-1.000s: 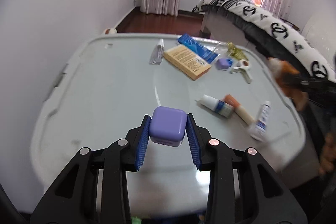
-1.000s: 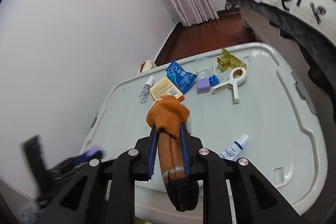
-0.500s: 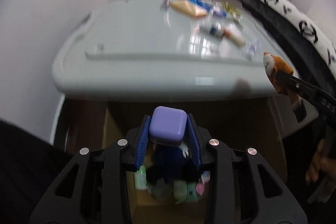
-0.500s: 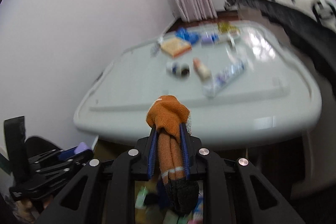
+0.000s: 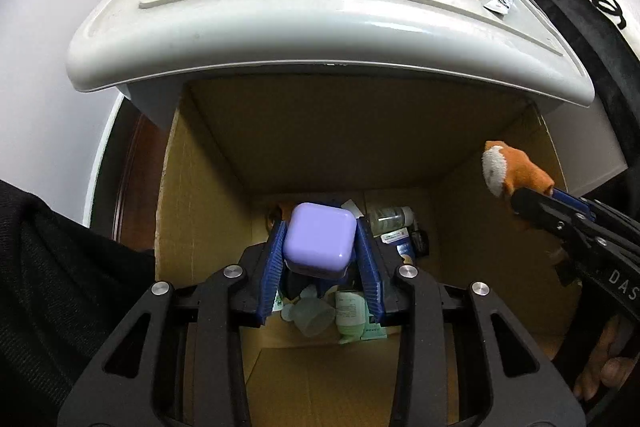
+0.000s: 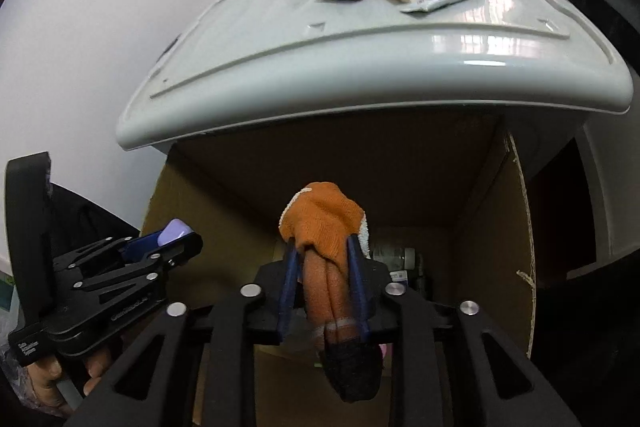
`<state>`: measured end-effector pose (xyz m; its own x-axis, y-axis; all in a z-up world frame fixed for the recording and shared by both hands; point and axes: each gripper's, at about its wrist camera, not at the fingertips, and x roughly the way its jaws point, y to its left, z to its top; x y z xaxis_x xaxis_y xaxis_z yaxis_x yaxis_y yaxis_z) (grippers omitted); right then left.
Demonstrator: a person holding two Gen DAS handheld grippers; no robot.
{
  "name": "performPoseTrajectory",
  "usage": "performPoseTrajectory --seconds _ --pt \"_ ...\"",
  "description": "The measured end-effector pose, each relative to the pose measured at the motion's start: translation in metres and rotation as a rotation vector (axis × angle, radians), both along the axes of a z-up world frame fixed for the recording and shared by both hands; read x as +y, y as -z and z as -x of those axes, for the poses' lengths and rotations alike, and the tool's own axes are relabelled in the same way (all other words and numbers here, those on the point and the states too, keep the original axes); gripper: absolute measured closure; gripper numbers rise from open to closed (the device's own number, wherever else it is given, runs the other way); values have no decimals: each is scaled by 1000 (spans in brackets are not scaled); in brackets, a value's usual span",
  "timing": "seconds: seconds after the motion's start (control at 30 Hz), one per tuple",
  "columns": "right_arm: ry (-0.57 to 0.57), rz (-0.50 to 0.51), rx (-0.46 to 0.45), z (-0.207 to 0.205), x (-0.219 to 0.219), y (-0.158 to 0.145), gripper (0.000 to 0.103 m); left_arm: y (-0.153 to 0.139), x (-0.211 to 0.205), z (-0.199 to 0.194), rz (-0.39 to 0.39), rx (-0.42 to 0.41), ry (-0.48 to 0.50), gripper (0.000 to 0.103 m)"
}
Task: Collect trash
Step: 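Carry the orange sock and purple cube over the box and release both, then grasp the white toothpaste tube with the right tool while the left tool grasps the dark bottle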
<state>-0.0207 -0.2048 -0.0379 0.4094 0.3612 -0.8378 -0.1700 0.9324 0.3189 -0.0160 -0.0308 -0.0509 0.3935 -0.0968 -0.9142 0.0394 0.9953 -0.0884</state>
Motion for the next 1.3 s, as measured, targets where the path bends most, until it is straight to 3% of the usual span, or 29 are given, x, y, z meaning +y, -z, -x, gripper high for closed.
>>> performPoseTrajectory --seconds 0.13,0.2,0.23,0.53,0.67,0.8,0.9,1.07,1.2,1.3 --pt "16 -1 -15 1 -3 -1 52 2 -6 -3 -31 16 3 66" --pt "25 -7 -21 2 -5 -3 50 2 -9 -4 -47 19 4 42" --pt "30 -13 -24 1 -6 -5 50 1 -8 -3 -59 13 1 40" --pt "113 -94 -58 -14 -29 -23 50 3 -3 -2 -67 24 -18 39" --pt "203 -108 -108 -50 -55 -45 47 2 -3 -4 -61 25 -22 39" --pt "271 0 -136 -117 -76 -58 46 2 -4 -5 -63 20 -13 37" --pt "333 23 -76 -164 -84 -52 46 -1 -4 -4 -72 5 -12 34" --pt "493 13 27 -212 -88 -33 60 -3 -5 -4 -72 -7 -1 34" --pt "385 302 -40 -225 -35 -30 75 -2 -5 -5 -60 0 11 34" --pt "338 332 -94 -214 -28 -29 81 -6 -2 -5 -54 -19 11 34"
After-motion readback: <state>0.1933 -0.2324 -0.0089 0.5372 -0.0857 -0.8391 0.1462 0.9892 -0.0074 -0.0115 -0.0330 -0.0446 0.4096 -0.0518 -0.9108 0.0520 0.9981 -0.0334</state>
